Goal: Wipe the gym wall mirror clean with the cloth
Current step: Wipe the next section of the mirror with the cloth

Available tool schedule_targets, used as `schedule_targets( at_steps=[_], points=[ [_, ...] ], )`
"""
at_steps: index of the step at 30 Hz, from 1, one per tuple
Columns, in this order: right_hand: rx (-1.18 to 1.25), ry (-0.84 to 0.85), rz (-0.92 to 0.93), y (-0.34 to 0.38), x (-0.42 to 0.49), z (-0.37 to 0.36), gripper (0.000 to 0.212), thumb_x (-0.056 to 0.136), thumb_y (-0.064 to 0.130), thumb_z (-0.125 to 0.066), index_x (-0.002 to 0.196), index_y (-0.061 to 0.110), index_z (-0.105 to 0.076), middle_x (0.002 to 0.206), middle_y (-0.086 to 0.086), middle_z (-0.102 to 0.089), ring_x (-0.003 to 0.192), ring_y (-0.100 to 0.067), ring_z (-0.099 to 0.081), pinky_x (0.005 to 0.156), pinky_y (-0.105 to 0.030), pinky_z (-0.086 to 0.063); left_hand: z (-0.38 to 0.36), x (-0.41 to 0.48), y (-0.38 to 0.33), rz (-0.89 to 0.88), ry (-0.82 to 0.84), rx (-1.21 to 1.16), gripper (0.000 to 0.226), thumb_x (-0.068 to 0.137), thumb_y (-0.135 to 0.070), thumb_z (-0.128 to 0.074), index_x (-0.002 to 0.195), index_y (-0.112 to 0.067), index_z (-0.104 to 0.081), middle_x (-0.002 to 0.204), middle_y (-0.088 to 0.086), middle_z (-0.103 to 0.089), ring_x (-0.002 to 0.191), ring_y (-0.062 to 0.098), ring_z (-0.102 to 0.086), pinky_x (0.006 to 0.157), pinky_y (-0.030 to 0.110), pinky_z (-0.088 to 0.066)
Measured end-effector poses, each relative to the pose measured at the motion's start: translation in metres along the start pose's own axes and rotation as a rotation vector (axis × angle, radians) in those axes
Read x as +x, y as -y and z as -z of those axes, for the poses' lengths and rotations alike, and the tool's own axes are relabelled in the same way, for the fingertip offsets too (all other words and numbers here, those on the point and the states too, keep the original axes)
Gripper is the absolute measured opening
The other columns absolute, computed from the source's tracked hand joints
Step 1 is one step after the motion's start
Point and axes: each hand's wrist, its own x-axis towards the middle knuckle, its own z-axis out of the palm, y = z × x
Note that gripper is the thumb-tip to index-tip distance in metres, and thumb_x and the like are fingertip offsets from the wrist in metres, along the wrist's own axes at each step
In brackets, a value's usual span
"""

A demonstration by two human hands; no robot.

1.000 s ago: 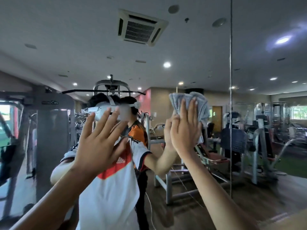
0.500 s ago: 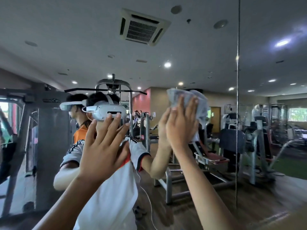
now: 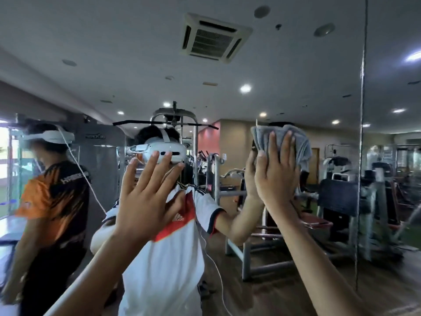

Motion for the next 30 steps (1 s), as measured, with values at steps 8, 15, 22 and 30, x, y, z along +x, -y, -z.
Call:
schedule_targets(
  at_steps=[8,15,22,30],
  points=[
    [0.007,0.042,0.431,0.058,-0.060,-0.007,0.051,0.106,0.039,-0.028,0.153,0.022,-0.038,0.161,-0.009,-0.030,0.151,-0.020,-0.023,0.116,-0.036,-0.024,0.000,-0.005,0.004,0.045,-0.020,-0.021,0.055,0.106,-0.045,-0.034,0.139,-0.008,-0.057,0.155,0.017,-0.040,0.145,0.034,-0.037,0.119,0.057,-0.024],
    [-0.033,-0.030,0.100,0.015,-0.062,-0.003,0.053,0.106,0.040,-0.024,0.152,0.017,-0.036,0.160,-0.011,-0.030,0.148,-0.025,-0.028,0.111,-0.052,-0.037,0.010,-0.021,0.033,0.050,-0.006,-0.019,0.050,0.102,-0.043,-0.041,0.146,-0.019,-0.050,0.158,0.014,-0.037,0.148,0.030,-0.033,0.120,0.049,-0.024],
    [0.034,-0.012,0.113,0.116,-0.033,-0.016,0.055,0.103,0.039,-0.028,0.155,0.022,-0.024,0.163,-0.010,-0.024,0.151,-0.022,-0.023,0.103,-0.035,-0.032,0.015,-0.035,0.047,0.103,0.017,0.013,0.054,0.100,-0.044,-0.045,0.146,-0.018,-0.051,0.159,0.014,-0.035,0.150,0.029,-0.028,0.118,0.056,-0.025],
    [-0.022,0.012,0.325,0.054,-0.112,-0.004,0.049,0.104,0.037,-0.030,0.147,0.021,-0.046,0.159,-0.008,-0.033,0.149,-0.018,-0.026,0.111,-0.037,-0.029,0.036,-0.059,0.093,0.147,0.115,0.057,0.061,0.097,-0.049,-0.040,0.150,-0.021,-0.044,0.163,0.011,-0.027,0.153,0.029,-0.020,0.122,0.055,-0.015]
  ],
)
